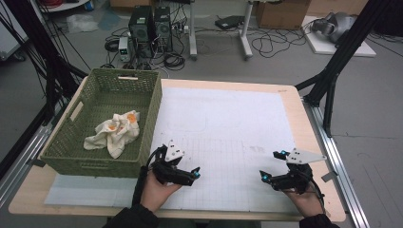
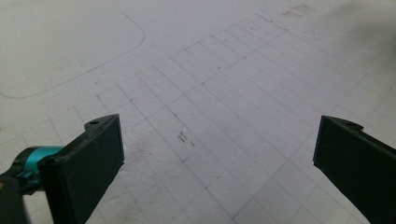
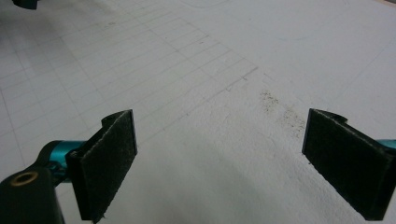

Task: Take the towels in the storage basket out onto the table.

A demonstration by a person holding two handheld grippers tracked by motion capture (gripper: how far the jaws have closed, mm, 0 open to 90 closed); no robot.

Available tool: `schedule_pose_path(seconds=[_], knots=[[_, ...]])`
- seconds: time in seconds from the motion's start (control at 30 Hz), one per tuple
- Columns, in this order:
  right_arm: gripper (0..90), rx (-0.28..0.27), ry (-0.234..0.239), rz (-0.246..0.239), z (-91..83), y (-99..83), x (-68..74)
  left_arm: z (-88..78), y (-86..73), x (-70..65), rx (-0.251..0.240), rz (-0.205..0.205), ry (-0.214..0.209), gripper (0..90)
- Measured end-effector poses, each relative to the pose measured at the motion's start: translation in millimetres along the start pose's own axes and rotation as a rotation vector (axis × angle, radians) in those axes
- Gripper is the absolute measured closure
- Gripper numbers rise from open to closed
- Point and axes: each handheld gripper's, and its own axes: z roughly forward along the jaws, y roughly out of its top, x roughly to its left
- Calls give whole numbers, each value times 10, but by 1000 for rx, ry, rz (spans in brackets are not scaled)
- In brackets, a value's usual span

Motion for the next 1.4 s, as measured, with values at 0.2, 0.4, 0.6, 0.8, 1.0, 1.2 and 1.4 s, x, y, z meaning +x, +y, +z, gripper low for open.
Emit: schedule_pose_path(seconds=[0.2, 0.4, 0.6, 0.8, 1.0, 1.2, 1.4], knots=[[92, 8, 6, 3, 16, -7, -14, 4, 0, -6, 3, -18, -5, 23], [91, 7, 2, 3, 4, -7, -6, 3, 4, -16, 6, -16, -17, 22], [91, 6, 3, 4, 3, -6, 4, 5, 5, -24, 7, -21, -32, 23], [91, 7, 5, 4, 2, -10, 7, 2, 12, -27, 2, -33, -43, 23], [91, 7, 6, 1, 7, -10, 1, 6, 15, -26, 3, -39, -46, 23], [92, 7, 5, -1, 7, -11, 7, 21, 27, -36, -3, -50, -60, 23], [92, 9, 5, 2, -8, -22, 8, 55, 41, -56, -5, -57, -70, 23]])
